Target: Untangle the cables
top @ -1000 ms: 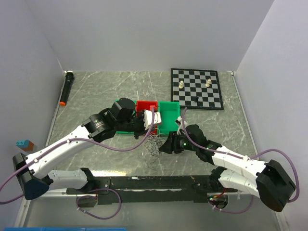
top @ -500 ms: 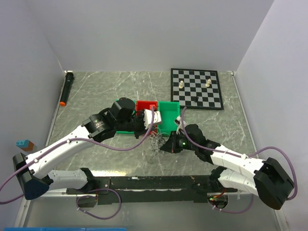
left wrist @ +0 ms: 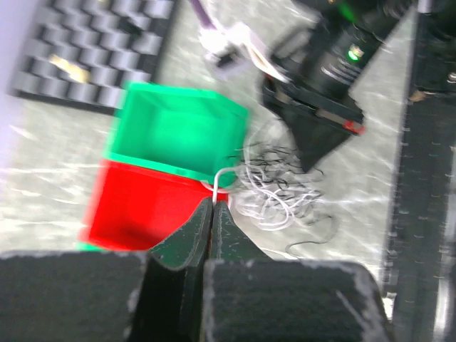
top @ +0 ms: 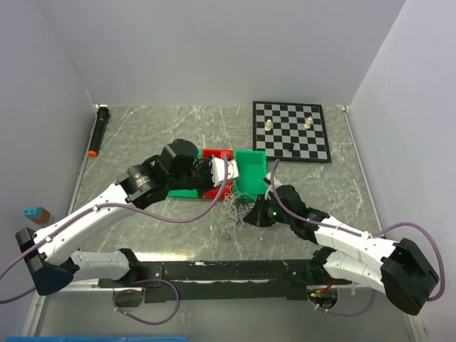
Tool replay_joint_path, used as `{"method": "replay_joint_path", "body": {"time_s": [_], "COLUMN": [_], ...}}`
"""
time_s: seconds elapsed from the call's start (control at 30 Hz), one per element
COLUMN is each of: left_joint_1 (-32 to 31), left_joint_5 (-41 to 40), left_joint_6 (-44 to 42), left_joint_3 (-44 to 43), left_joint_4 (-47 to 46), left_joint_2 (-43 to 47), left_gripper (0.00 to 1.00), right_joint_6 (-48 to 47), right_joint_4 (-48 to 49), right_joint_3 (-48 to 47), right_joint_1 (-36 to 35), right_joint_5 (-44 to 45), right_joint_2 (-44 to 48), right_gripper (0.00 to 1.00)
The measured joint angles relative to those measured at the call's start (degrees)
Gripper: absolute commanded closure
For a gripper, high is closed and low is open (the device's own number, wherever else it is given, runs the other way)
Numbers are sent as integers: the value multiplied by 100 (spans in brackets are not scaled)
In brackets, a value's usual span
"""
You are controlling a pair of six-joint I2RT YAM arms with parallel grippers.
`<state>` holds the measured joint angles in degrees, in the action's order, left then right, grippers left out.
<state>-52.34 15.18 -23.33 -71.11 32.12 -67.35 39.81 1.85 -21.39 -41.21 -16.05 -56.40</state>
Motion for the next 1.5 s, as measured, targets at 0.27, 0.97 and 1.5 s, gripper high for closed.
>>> {"method": "replay_joint_path", "body": {"time_s": [0.27,0.97,1.5], "left_joint_1": [2,2,2], "left_joint_5": [-518,-2234,-1410], "left_joint_6": [-490,-2072,-2072], "left_joint_3": [-1805,-3370,-2756], "left_joint_4": [525,-3058,-3403], "left_joint_2": [-61,424,916], "left_gripper": [99,96,97], "right_joint_6": [66,538,238], "right_joint_4": [-778,-1784,-2428], "right_joint_3": [-151,-573,-1097], "right_joint_1": [0,-282,-590], "right_joint_5": [448,1097,1458], "right_joint_2": [-437,-1276,-105], "right_gripper": [100,100,99]}}
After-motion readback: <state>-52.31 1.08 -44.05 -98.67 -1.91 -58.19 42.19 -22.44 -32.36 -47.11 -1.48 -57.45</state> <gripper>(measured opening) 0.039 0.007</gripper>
